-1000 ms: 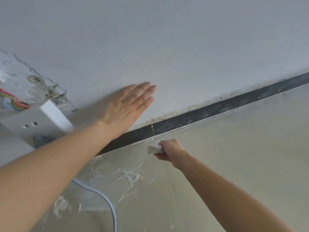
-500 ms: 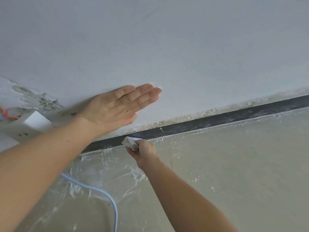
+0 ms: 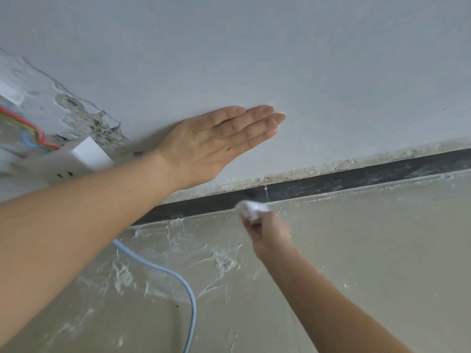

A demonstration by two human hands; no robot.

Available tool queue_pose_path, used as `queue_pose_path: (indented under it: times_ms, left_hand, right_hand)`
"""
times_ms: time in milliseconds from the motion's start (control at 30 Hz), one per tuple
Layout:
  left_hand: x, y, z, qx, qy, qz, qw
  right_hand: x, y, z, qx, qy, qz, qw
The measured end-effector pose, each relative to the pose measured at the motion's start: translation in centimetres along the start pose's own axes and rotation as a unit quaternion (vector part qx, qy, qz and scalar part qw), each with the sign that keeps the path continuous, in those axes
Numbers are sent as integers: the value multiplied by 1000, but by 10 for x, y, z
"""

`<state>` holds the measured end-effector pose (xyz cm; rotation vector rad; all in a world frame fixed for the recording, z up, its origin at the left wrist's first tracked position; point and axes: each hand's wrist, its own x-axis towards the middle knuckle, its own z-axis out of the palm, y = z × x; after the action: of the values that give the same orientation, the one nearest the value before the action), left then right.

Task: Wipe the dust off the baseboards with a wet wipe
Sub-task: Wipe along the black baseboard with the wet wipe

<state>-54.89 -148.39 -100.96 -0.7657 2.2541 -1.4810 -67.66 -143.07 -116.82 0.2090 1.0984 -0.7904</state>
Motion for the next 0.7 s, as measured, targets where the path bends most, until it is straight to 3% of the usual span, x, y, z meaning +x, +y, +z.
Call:
queue_pose_path:
  times_ms: [133, 267, 500, 700]
  left_hand:
    - [-4, 0, -4, -21, -6, 2, 1000]
    - [-5, -1, -8, -47, -12, -1, 999]
    - [-2, 15, -9, -93, 12, -63, 994]
    - [0, 22, 6, -32, 42, -72, 996]
  right_hand:
    - [2, 48, 49, -107, -52, 72, 990]
    - [6, 25, 59, -89, -21, 31, 995]
    - [-12, -58, 8, -11, 42, -68, 997]
    - [-23, -90, -36, 48, 64, -162, 983]
